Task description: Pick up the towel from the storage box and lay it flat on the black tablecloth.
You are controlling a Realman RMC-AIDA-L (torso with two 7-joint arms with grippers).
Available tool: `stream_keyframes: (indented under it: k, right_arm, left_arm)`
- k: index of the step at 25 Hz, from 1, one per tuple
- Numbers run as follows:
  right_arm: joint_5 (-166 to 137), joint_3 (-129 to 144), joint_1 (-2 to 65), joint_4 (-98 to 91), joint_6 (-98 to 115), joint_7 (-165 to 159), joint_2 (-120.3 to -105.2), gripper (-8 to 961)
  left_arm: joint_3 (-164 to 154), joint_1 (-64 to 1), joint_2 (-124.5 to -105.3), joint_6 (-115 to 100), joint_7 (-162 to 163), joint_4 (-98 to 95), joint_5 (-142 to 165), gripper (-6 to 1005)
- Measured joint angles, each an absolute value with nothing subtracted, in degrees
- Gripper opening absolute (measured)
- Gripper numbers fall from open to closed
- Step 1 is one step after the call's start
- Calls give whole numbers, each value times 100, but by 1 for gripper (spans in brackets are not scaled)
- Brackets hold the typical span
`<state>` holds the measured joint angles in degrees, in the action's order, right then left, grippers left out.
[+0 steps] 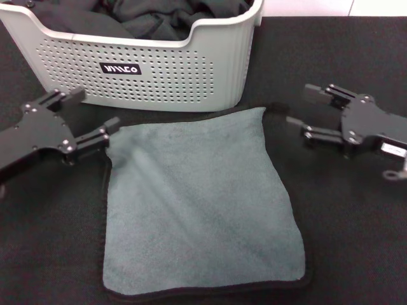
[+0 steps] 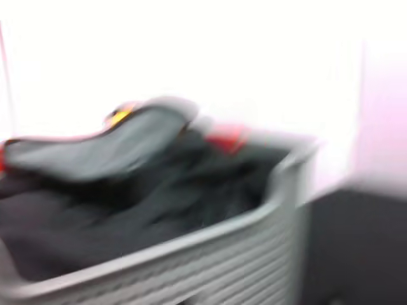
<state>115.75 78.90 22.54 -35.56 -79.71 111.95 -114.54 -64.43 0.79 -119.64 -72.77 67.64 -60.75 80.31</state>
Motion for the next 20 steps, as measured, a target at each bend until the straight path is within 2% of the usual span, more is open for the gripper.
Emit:
stream_keyframes:
  k: [2, 5, 9, 12, 20]
  right_arm:
    - [11447, 7825, 2226, -3569, -8741, 11210, -11294, 871]
    - [11276, 7822, 2215, -3603, -9586, 11317, -11137, 871]
    - [11155, 7874, 2095, -3886, -10191, 11447, -10982, 871]
    - [11025, 7971, 1925, -4374, -10203, 11444, -10987, 871]
    - [10584, 7982, 1944, -4827, -10179, 11502, -11205, 871]
  left_arm:
    - [-6085, -209, -11864, -8377, 7104, -5511, 7886, 844]
    - [-5688, -809, -11658, -9804, 7388, -4401, 7862, 844]
    - [-5670, -1405, -11561, -10742, 7315, -3605, 8091, 844]
    - [-5766, -1718, -11613, -10948, 7307, -3487, 8482, 843]
    - [-5784, -1989, -11765, -11004, 6791, -3192, 8722, 842]
